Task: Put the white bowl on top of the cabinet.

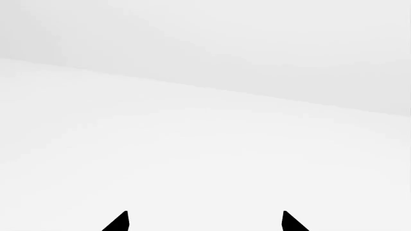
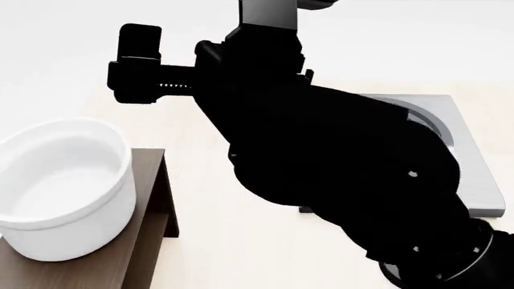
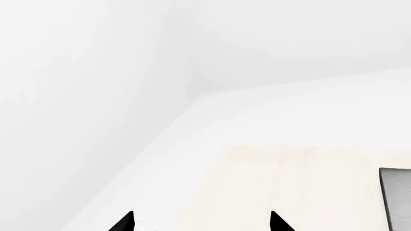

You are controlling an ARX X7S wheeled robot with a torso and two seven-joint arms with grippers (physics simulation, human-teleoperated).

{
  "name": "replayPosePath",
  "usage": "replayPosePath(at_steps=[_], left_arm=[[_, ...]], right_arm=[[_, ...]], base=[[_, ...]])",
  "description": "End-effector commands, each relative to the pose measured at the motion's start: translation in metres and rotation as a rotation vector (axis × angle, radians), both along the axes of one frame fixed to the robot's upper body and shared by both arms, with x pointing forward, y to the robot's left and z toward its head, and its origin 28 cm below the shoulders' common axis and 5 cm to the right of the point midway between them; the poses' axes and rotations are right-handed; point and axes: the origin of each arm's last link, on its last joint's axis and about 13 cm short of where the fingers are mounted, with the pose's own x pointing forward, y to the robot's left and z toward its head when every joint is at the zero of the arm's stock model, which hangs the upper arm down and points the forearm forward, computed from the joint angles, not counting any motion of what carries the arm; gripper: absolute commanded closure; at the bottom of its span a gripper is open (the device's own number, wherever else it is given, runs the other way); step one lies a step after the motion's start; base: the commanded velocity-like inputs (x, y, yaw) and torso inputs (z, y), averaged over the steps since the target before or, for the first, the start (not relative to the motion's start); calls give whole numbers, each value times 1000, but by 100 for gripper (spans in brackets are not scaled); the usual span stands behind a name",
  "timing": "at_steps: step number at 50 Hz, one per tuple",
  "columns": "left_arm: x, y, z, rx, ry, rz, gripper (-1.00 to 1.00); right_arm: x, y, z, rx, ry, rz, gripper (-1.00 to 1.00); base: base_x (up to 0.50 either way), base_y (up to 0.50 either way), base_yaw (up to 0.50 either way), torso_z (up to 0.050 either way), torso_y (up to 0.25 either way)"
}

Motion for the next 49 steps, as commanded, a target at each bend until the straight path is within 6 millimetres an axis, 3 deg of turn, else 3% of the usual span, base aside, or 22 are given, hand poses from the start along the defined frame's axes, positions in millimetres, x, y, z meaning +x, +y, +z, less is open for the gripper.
replayPosePath(at_steps=[1, 19, 49], left_arm=[[-2, 0, 0, 20, -12, -5, -100], [-1, -1, 0, 21, -8, -8, -100], [-1, 0, 0, 20, -10, -7, -100]], right_arm=[[-5, -14, 9, 63, -83, -28, -100], [-14, -28, 13, 96, -117, -73, -100], [-59, -41, 57, 209, -266, -103, -100]], base=[[0, 0, 0, 0, 0], [0, 0, 0, 0, 0], [0, 0, 0, 0, 0]])
